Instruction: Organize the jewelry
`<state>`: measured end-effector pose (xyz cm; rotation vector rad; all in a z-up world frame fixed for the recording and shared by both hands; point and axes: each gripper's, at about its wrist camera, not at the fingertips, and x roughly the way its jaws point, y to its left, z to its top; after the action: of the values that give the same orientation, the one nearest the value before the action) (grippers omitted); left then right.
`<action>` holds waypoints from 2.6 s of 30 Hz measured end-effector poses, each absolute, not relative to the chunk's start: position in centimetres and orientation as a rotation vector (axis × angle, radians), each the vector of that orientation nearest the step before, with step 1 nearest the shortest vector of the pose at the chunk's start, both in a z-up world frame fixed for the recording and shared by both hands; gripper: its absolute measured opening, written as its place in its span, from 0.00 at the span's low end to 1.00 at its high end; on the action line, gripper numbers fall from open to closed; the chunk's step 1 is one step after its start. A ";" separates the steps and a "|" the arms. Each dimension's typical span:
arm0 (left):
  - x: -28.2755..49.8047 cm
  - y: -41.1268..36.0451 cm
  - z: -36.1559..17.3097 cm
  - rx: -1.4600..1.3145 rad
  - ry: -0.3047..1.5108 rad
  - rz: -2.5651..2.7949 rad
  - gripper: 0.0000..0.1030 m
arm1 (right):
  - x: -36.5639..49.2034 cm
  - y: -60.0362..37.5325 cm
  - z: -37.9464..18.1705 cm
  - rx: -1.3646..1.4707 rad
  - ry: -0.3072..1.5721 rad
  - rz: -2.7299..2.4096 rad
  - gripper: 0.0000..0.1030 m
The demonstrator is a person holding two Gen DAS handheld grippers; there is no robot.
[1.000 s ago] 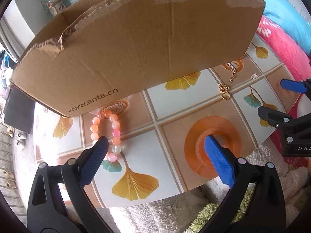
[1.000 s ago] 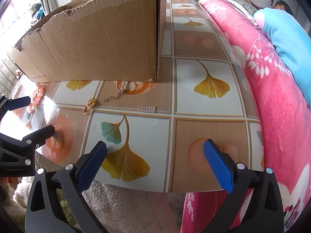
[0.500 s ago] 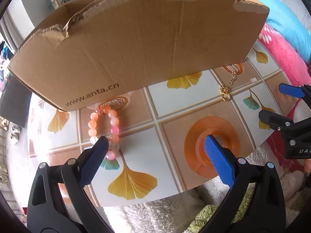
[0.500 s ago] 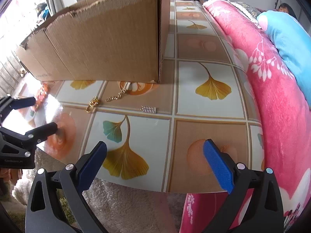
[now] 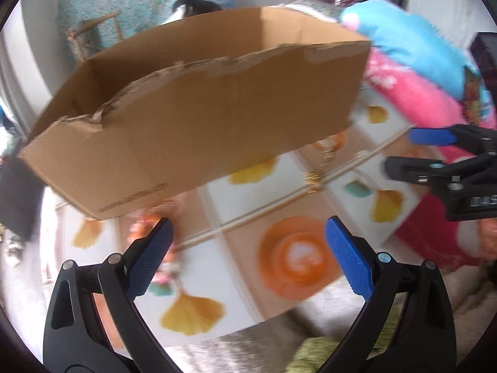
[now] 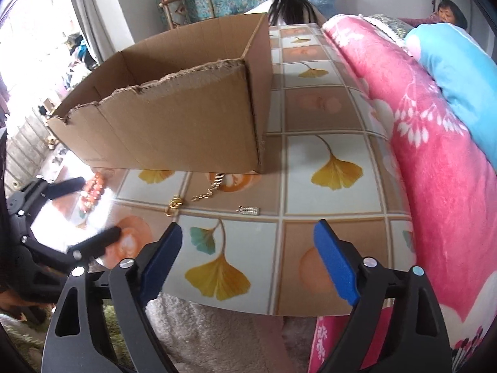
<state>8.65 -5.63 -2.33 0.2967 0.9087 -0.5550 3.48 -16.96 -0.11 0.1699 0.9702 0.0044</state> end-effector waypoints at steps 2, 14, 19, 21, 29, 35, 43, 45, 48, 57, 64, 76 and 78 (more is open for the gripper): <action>8.5 -6.2 -2.4 0.307 0.906 -0.589 0.92 | 3.9 -17.1 -0.3 0.159 0.983 0.006 0.76; 9.9 -10.5 -3.1 0.272 0.931 -0.741 0.41 | 4.9 -18.5 -0.2 0.224 0.974 0.023 0.48; 10.3 -11.7 -4.0 0.313 0.965 -0.744 0.25 | 5.4 -18.7 -0.5 0.242 0.983 0.028 0.45; 10.4 -12.2 -4.4 0.342 0.975 -0.736 0.19 | 5.4 -18.5 -0.8 0.249 0.987 0.035 0.45; 10.4 -12.6 -4.6 0.394 0.952 -0.719 0.00 | 5.5 -17.9 -0.8 0.248 0.986 0.055 0.44; 10.2 -12.0 -4.4 0.376 0.958 -0.723 0.00 | 5.5 -17.6 -0.4 0.240 0.978 0.059 0.44; 10.3 -10.8 -3.6 0.326 0.950 -0.746 0.05 | 5.6 -17.0 -0.5 0.260 0.983 0.083 0.44; 10.5 -11.0 -3.6 0.337 0.934 -0.740 0.23 | 5.8 -16.8 -0.5 0.267 0.987 0.090 0.44; 10.6 -11.6 -3.9 0.368 0.922 -0.755 0.24 | 5.7 -16.5 -0.5 0.270 0.984 0.096 0.44; 11.0 -12.5 -4.3 0.425 0.911 -0.784 0.10 | 5.8 -16.7 -0.5 0.279 0.975 0.093 0.44; 10.8 -12.3 -4.2 0.442 0.927 -0.780 0.09 | 5.7 -17.0 -0.4 0.281 0.973 0.091 0.44; 9.6 -9.5 -4.0 0.430 0.970 -0.738 0.10 | 6.2 -14.8 0.1 0.254 0.960 0.177 0.44; 9.5 -9.2 -4.0 0.431 0.974 -0.735 0.10 | 6.5 -14.3 0.1 0.251 0.965 0.201 0.44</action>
<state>9.46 -9.20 -4.02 0.4309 0.9739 -0.7354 6.50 -14.31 0.13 0.2505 0.9652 0.2010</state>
